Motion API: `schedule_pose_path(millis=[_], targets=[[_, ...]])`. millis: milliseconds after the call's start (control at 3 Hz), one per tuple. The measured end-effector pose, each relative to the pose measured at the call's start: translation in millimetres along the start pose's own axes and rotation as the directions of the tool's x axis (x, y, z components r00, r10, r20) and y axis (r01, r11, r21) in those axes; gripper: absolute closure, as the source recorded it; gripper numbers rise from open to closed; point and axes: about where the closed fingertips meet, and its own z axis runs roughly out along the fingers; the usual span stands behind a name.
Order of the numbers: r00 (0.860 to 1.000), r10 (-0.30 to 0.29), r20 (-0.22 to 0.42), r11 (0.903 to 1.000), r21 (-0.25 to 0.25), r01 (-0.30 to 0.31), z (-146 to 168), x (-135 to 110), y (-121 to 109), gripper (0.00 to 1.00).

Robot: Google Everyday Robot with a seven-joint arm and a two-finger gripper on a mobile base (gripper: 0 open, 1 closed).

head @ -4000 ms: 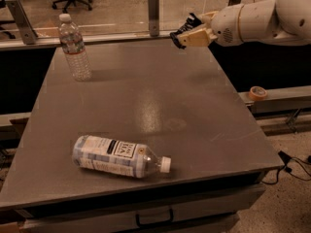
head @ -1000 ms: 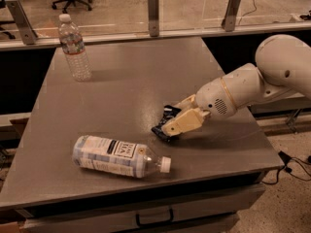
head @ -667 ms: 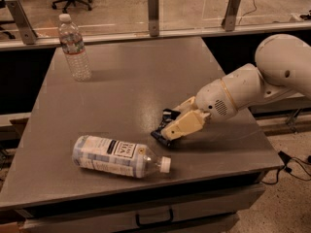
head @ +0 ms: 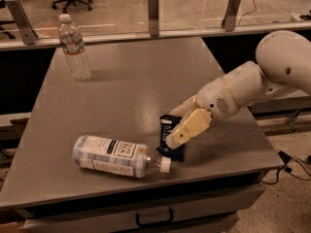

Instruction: Move rxbar blueberry near blue plastic bottle

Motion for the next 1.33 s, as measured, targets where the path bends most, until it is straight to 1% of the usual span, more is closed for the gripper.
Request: schedule_pose_path(millis=[333,667,1000,1333], targets=[[1.0,-0.013,0.001,0.9991,0.04,0.013,-12.0,-4.6,-10.6,0.0],[0.994,-0.095,0.061,0.9817,0.172,0.083,-55.6,-29.0,-37.4,0.0],[0.95,-0.283,0.13,0.9057,0.363,0.22,-127.7,-76.2,-62.5,0.0],[0.855,-0.505,0.118,0.7491,0.552,0.366,-207.9,-124.8,-76.9,0.0]])
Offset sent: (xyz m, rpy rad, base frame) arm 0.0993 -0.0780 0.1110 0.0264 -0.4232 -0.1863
